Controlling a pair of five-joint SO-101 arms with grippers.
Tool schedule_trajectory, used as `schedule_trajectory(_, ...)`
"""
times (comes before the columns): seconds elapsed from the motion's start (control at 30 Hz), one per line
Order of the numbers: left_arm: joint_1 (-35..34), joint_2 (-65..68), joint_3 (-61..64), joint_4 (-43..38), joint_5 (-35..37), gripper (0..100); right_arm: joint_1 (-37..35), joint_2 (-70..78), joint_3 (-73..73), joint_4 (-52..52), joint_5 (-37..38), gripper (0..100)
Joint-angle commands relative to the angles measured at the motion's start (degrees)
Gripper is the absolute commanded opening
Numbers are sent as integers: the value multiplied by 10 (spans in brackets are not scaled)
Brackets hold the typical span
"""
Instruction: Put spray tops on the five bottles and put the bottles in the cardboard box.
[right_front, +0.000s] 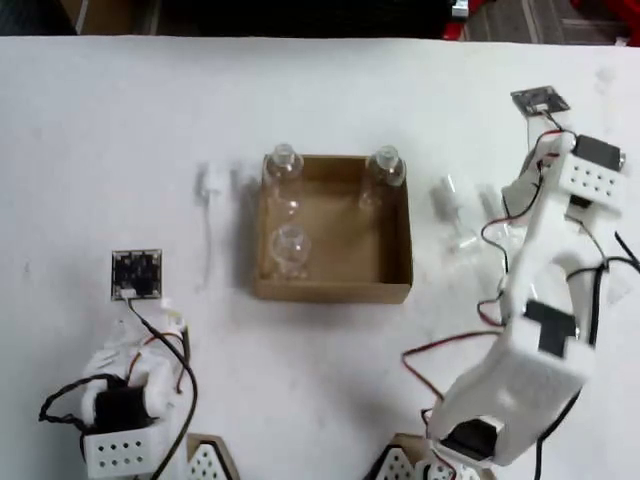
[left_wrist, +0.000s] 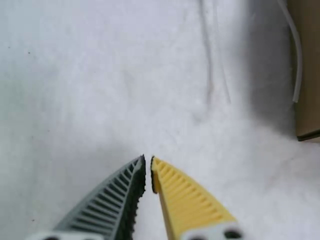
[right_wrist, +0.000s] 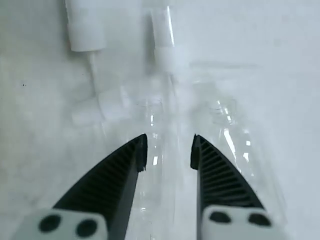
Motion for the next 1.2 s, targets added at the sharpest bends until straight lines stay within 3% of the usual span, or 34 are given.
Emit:
schedule_trajectory(0.0, 5, -6, -1, -7, -7, 24, -4, 67, -115, 56, 10, 120)
schedule_trajectory(0.23, 5, -6, -1, -8, -7, 24, -7, 127, -171, 81, 11, 125)
schedule_trajectory(0.4, 5, -6, -1, -8, -7, 24, -7, 138, -171, 82, 11, 235)
schedule_trajectory(0.5, 5, -6, -1, -8, -7, 24, -20, 144, -171, 107, 51, 265)
schedule_trajectory(0.97, 5, -6, -1, -8, -7, 24, -24, 143, -78, 18, 62, 170)
schedule_trajectory(1.17, 5, -6, -1, -7, -7, 24, -17, 145, -78, 18, 65, 62)
